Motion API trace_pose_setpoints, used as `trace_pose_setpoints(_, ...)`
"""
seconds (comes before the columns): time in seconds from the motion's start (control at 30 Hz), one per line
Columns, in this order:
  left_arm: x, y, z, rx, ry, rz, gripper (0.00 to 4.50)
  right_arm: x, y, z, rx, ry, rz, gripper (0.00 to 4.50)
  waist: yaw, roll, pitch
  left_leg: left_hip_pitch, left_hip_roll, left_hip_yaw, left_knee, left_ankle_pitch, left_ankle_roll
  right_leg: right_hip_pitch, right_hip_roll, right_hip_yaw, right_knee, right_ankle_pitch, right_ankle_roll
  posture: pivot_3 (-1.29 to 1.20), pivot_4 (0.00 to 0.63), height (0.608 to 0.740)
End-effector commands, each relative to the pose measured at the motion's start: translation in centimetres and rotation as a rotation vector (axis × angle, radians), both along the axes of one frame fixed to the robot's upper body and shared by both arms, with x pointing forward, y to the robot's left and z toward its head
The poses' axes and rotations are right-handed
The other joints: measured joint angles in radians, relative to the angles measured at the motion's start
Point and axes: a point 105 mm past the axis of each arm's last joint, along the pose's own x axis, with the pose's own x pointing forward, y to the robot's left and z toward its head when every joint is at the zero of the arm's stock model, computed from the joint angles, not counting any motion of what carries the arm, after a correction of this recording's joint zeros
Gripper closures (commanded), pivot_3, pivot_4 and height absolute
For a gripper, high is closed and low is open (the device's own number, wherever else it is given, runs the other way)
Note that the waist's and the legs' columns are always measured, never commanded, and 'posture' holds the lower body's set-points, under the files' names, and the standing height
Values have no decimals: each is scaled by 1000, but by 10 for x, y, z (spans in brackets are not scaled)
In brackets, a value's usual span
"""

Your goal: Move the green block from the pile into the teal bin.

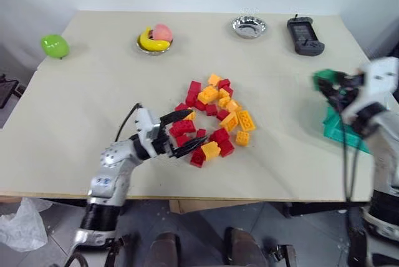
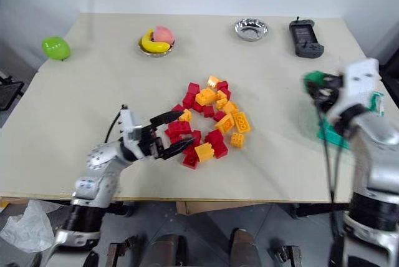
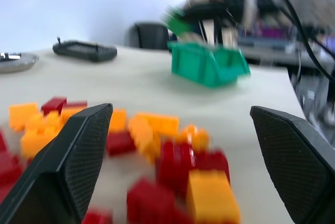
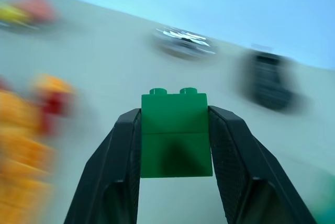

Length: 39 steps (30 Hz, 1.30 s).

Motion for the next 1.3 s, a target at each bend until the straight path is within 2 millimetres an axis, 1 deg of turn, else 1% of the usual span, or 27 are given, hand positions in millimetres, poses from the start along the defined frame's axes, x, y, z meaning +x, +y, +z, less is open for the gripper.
trace_pose_setpoints(0.03, 6, -19, 18, -38, -47, -23, 0, -16, -45, 25, -55, -85, -184, 3044, -3, 0, 0, 0, 0, 1, 0, 0, 0, 0, 0, 1, 0, 0, 0, 0, 150, 740)
trace_pose_setpoints(0.07, 7, -27, 19, -44, -51, -50, 0, -17, -60, 20, -43, -59, -238, 3044, -6, 0, 0, 1, 0, 1, 1, 0, 0, 0, 0, 1, 0, 0, 0, 0, 150, 740)
trace_pose_setpoints(0.17, 11, -42, 20, -41, -49, -92, 0, -10, -78, 8, -53, -11, -301, 3044, -15, 0, 0, 6, 0, 2, -1, 0, 1, 5, 0, 1, -1, 0, 0, 0, 150, 740)
trace_pose_setpoints(0.23, 10, -47, 19, -40, -43, -103, 0, -6, -84, 4, -35, 0, -312, 3044, -22, 0, 0, 7, 0, 2, -1, 0, 1, 6, 0, 1, -2, 0, 0, 0, 150, 740)
trace_pose_setpoints(0.33, 7, -47, 18, -12, -60, -110, 0, 7, -80, -8, -7, 52, -256, 3044, -25, 1, 0, 7, 0, 2, -2, 0, 1, 6, 0, 1, -2, 1, 0, 0, 150, 740)
trace_pose_setpoints(0.4, 9, -39, 17, -4, -63, -77, 0, 10, -78, -10, 7, 56, -226, 2291, -22, 2, 0, 7, 0, 2, -1, 0, 1, 6, 0, 1, -2, 1, 0, 0, 150, 740)
trace_pose_setpoints(0.43, 11, -32, 14, 8, -65, -50, 0, 12, -76, -11, 0, 60, -206, 2065, -20, 2, 0, 7, 0, 2, -1, 0, 1, 6, 0, 1, -2, 1, 0, 0, 150, 740)
trace_pose_setpoints(0.47, 12, -27, 12, 18, -67, -31, 0, 14, -74, -12, -5, 63, -191, 1685, -20, 2, 0, 7, 0, 2, -1, 0, 1, 6, 0, 1, -2, 1, 0, 0, 150, 740)
trace_pose_setpoints(0.5, 13, -21, 9, 32, -64, -10, 0, 14, -75, -12, 0, 63, -187, 1359, -20, 2, 0, 6, 0, 2, -1, 0, 1, 6, 0, 1, -2, 1, 0, 0, 150, 740)
trace_pose_setpoints(0.6, 14, -12, 6, 53, -62, 29, 0, 12, -77, -8, -12, 50, -168, 397, -15, 2, 0, 6, 0, 2, -1, 0, 1, 6, 0, 1, -3, 1, 0, 0, 150, 740)
trace_pose_setpoints(0.63, 15, -3, 4, 73, -61, 57, 0, 11, -66, -2, -33, 22, -92, 43, -14, 2, 0, 6, 0, 1, -1, 0, 1, 6, 0, 1, -3, 1, 1, 0, 150, 740)
trace_pose_setpoints(0.7, 15, 14, -1, 114, -49, 96, 0, 5, -39, 6, -70, -23, 86, 15, -17, 2, 0, 5, 0, 1, -1, 0, 1, 7, 0, 1, -4, 1, 1, 0, 150, 740)
trace_pose_setpoints(0.73, 15, 20, -2, 125, -46, 106, 0, 3, -30, 7, -79, -31, 144, 15, -17, 2, 0, 6, 0, 1, -1, 0, 1, 6, 0, 0, -4, 1, 1, 0, 150, 740)
trace_pose_setpoints(0.77, 14, 25, -2, 133, -47, 118, 0, 0, -21, 5, -92, -29, 201, 15, -18, 2, 0, 6, 1, 1, -2, 0, 1, 6, 0, 0, -4, 1, 1, 0, 150, 740)
trace_pose_setpoints(0.8, 14, 32, -5, 154, -41, 136, 0, -7, -5, 2, -73, -37, 312, 15, -18, 2, 0, 6, 1, 1, -2, 0, 1, 6, 0, 0, -4, 1, 1, 0, 150, 740)
trace_pose_setpoints(0.83, 12, 47, -9, 191, -36, 167, 0, -19, 16, -16, -83, 28, 465, 15, -18, 2, 0, 6, 1, 1, -2, 0, 1, 7, 0, 0, -4, 1, 1, 0, 150, 740)
trace_pose_setpoints(0.87, 10, 62, -14, 223, -19, 198, 0, -30, 32, -30, -80, 72, 575, 15, -17, 2, 0, 6, 1, 1, -2, 0, 1, 7, 0, 0, -4, 1, 1, 0, 150, 740)
trace_pose_setpoints(0.9, 7, 72, -17, 243, -6, 220, 0, -38, 42, -37, -63, 88, 642, 15, -17, 2, 0, 7, 1, 1, -3, 0, 1, 8, 1, 0, -5, 1, 1, 0, 150, 740)
trace_pose_setpoints(0.97, 1, 89, -24, 275, 15, 254, 0, -48, 55, -45, -15, 105, 718, 15, -19, 2, 0, 7, 1, 1, -3, 0, 1, 8, 1, -1, -6, 1, 1, 0, 150, 740)
trace_pose_setpoints(1.0, -3, 98, -29, 292, 31, 276, 0, -57, 65, -56, -48, 148, 794, 15, -18, 2, 1, 6, 1, 1, -2, 0, 1, 8, 1, 0, -6, 1, 1, 0, 150, 740)
trace_pose_setpoints(1.03, -7, 108, -34, 308, 52, 303, 0, -68, 74, -71, -160, 194, 876, 15, -18, 2, 1, 6, 1, 1, -1, 0, 2, 9, 0, 0, -6, 2, 2, 0, 150, 740)
trace_pose_setpoints(1.07, -10, 115, -39, 317, 77, 324, 0, -75, 78, -81, -233, 213, 930, 15, -18, 2, 1, 8, 1, 1, -1, -1, 2, 10, 0, 0, -7, 2, 2, 0, 150, 740)
trace_pose_setpoints(1.1, -15, 121, -44, 333, 90, 337, 0, -77, 80, -85, -226, 212, 942, 15, -17, 2, 1, 8, 1, 1, -1, -1, 2, 11, 0, 0, -7, 2, 2, 0, 150, 740)
trace_pose_setpoints(1.17, -21, 127, -49, 345, 103, 354, 0, -74, 79, -88, -187, 203, 931, 15, -18, 2, 1, 8, 1, 0, 0, -1, 3, 12, 0, 0, -7, 2, 1, 0, 150, 740)
trace_pose_setpoints(1.3, -25, 121, -41, 324, 64, 366, 0, -68, 69, -96, -178, 186, 875, 15, -6, 1, 1, 8, 1, 0, 1, -1, 3, 13, 0, -1, -6, 2, 1, 0, 150, 740)
